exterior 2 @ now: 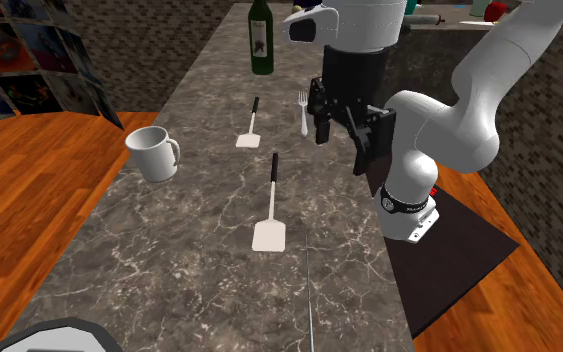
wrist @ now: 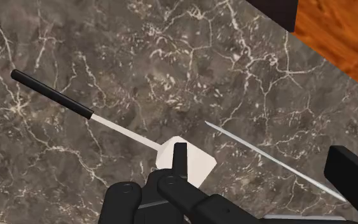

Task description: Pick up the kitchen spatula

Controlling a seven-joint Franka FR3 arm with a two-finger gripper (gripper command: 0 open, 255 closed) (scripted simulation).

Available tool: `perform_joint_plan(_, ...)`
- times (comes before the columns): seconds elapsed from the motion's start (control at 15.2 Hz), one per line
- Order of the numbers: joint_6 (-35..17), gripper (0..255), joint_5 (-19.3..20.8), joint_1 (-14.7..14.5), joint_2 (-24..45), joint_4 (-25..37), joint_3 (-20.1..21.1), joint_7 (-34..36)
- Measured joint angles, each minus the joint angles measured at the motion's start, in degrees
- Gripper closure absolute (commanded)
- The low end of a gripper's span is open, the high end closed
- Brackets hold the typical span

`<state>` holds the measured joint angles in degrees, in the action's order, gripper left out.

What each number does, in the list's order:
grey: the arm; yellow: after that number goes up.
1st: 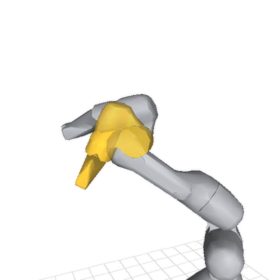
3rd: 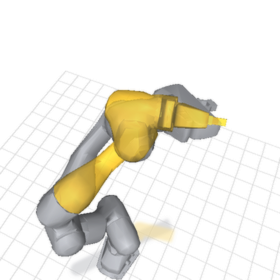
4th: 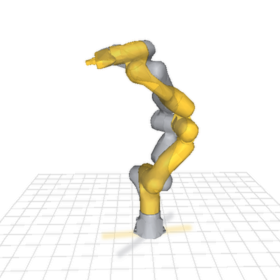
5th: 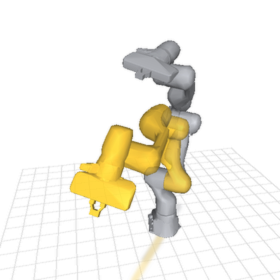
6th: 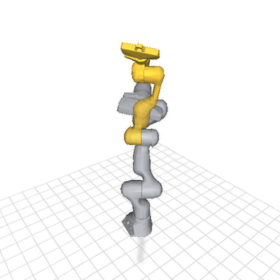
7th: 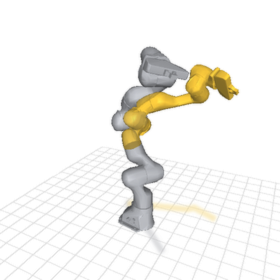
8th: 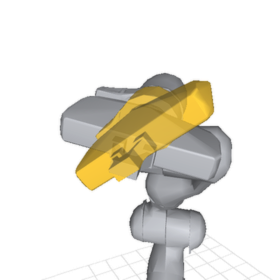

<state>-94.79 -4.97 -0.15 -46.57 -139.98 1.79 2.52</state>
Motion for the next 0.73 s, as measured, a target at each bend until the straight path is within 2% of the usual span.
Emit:
perform_joint_plan(0.07, 0.0, 0, 0.0, 0.0, 0.0, 0.0, 0.0, 0.0)
perform_joint_plan(0.2, -1.1, 0, 1.8, -0.8, 0.3, -1.4, -1.9, -4.9)
perform_joint_plan(0.46, -4.3, 0, 7.5, -3.3, 1.4, -4.9, -7.8, -20.9)
perform_joint_plan(0.73, -9.8, 0, 13.4, -5.9, 5.7, -6.8, -13.9, -37.5)
